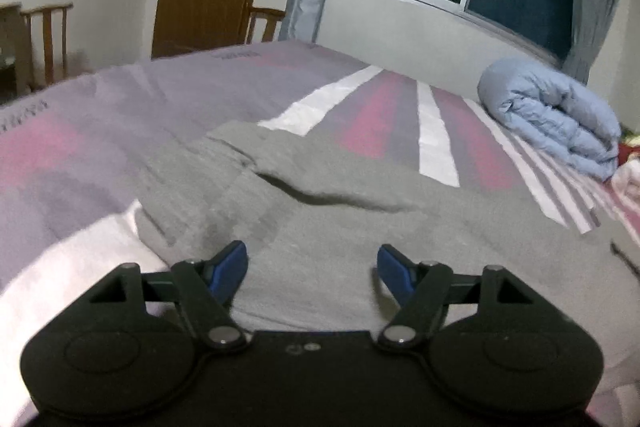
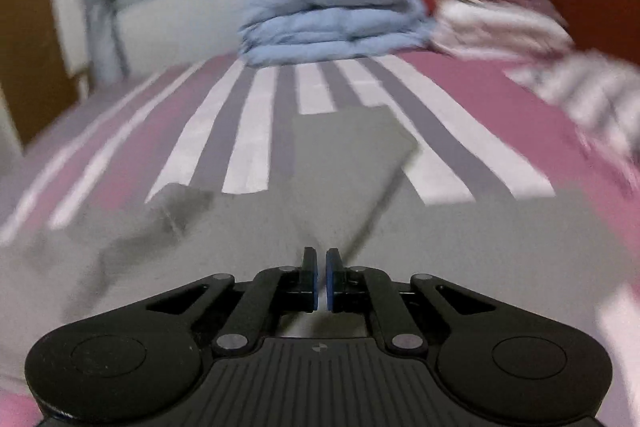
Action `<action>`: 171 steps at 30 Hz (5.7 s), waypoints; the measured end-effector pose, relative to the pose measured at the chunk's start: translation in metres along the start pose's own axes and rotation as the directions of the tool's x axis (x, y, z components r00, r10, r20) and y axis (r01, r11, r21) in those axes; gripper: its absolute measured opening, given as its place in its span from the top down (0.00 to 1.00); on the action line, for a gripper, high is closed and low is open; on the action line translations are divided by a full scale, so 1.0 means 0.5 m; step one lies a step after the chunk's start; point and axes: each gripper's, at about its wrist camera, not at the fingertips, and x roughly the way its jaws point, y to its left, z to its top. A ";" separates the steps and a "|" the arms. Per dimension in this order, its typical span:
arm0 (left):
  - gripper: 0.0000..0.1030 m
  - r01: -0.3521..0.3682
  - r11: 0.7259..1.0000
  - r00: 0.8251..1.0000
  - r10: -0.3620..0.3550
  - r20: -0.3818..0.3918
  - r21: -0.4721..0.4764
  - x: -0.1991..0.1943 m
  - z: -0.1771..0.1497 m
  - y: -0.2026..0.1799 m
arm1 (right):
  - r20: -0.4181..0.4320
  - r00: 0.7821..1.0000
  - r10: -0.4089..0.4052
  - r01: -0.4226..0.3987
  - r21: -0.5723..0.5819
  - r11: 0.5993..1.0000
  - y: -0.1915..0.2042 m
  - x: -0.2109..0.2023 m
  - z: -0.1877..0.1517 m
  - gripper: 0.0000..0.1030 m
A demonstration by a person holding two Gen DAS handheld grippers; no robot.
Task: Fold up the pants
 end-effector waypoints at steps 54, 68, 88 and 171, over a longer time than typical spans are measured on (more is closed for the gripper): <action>0.16 -0.031 0.993 0.998 0.036 -0.046 0.114 0.031 -0.010 -0.032 | 0.071 0.988 -0.135 0.151 -0.293 0.944 -0.089 0.138 0.017 0.92; 0.15 -0.044 0.990 0.998 0.051 -0.049 0.134 0.034 -0.011 -0.042 | 0.036 0.999 -0.021 -0.005 0.595 0.804 -0.513 0.015 -0.143 0.85; 0.13 -0.044 0.989 0.997 0.051 -0.050 0.138 0.036 -0.012 -0.042 | 0.153 0.983 -0.100 0.154 -0.397 0.905 -0.275 0.012 -0.077 0.41; 0.09 -0.015 0.983 1.000 0.013 0.011 0.183 0.023 0.069 -0.102 | 0.190 0.981 0.027 -0.116 0.479 0.870 -0.431 -0.118 -0.124 0.57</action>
